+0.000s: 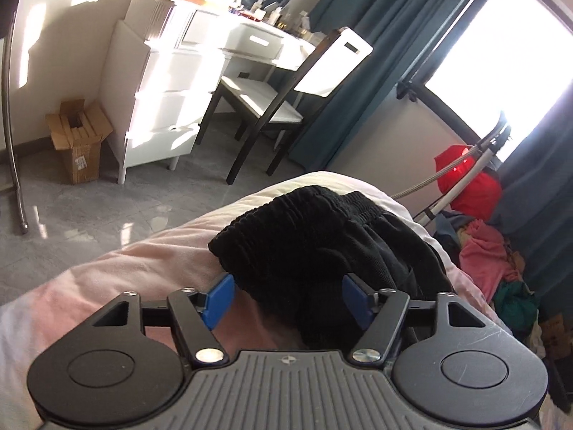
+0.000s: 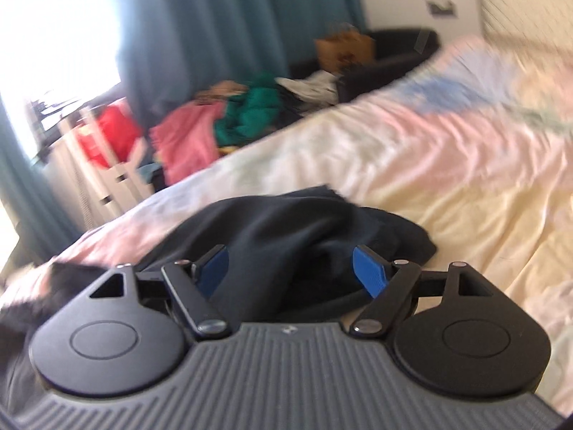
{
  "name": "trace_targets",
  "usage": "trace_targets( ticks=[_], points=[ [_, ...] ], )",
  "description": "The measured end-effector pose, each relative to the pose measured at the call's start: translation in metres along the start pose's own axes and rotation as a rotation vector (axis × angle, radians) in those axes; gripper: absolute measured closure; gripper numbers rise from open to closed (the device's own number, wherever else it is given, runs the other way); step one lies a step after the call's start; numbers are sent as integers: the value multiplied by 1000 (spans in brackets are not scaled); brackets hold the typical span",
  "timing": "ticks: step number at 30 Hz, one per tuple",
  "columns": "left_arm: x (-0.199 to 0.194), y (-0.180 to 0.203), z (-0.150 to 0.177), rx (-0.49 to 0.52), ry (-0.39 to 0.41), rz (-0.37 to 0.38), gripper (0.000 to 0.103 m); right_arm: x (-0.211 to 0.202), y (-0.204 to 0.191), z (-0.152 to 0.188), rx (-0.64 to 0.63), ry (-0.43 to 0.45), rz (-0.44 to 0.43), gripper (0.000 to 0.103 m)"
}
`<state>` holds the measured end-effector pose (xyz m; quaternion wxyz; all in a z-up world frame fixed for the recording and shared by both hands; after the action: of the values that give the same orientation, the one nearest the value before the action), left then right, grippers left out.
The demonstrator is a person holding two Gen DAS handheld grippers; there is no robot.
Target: Fold clothes
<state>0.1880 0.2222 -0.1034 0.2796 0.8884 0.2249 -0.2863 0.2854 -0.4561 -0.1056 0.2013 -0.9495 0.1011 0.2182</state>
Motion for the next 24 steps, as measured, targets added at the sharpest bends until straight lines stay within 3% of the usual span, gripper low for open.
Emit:
trace_targets(
  ticks=[2, 6, 11, 16, 22, 24],
  points=[
    [-20, 3, 0, 50, 26, 29, 22, -24, -36, 13, -26, 2, -80, 25],
    [-40, 15, 8, 143, 33, 111, 20, -66, -100, 41, -104, -17, -226, 25],
    [-14, 26, -4, 154, -7, 161, 20, -111, -162, 79, -197, -39, -348, 25],
    [12, 37, -15, 166, -47, 210, 19, -117, -177, 120, -189, -99, -401, 25],
    [44, 50, -31, 175, -94, 269, 19, -87, -176, 139, -265, -105, -358, 25],
    [75, 55, -59, 140, -127, 279, 16, -73, -173, 145, -253, -128, -348, 25]
  ],
)
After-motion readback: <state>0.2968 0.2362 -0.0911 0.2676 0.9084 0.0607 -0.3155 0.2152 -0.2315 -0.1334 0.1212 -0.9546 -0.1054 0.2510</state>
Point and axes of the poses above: each gripper's, at about its wrist camera, not at the fingertips, and x roughly the way its jaws point, y to its right, z to its underside, the point moved 6 cm from there along x, roughly the way its jaws point, and after that the axes turned 8 degrees about -z, right-handed, at the moved point
